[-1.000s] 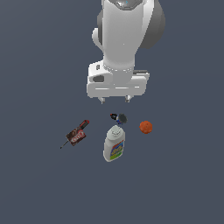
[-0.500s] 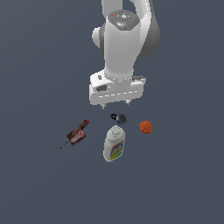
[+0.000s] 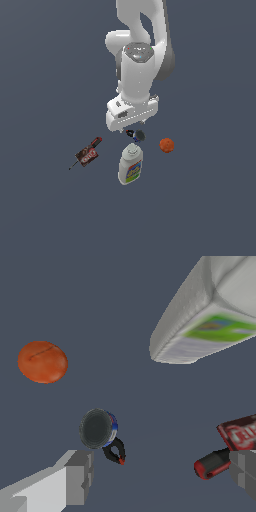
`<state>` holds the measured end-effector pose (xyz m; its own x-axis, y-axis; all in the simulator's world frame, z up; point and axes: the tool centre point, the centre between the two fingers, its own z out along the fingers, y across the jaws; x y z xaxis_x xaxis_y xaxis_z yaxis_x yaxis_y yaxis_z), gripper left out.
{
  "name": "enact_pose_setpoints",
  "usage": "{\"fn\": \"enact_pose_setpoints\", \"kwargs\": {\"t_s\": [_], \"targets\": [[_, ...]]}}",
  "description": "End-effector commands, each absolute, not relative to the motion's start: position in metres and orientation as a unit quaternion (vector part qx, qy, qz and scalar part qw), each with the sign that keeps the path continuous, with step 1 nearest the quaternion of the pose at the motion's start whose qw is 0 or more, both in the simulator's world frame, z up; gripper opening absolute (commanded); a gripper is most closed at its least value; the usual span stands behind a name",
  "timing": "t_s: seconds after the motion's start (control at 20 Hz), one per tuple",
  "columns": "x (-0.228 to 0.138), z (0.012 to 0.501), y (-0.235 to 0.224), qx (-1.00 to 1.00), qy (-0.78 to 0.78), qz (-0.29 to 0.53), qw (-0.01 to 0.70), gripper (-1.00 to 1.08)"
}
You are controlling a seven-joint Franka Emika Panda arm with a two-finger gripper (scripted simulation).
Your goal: Pick up a designated object from a clutter of objects.
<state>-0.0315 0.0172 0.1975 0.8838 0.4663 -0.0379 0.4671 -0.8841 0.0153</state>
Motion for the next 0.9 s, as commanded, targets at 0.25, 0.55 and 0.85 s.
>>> {"fn": "enact_pose_setpoints", "kwargs": {"t_s": [0.25, 0.55, 0.85], "targets": [[-0.052, 0.155, 0.020, 0.941, 0.337, -0.013, 0.009, 1.00], [-0.072, 0.123, 0.021, 0.912, 0.411, -0.010, 0.006, 1.00], [-0.094, 0.096, 0.023, 0.877, 0.480, -0.006, 0.003, 1.00]]}}
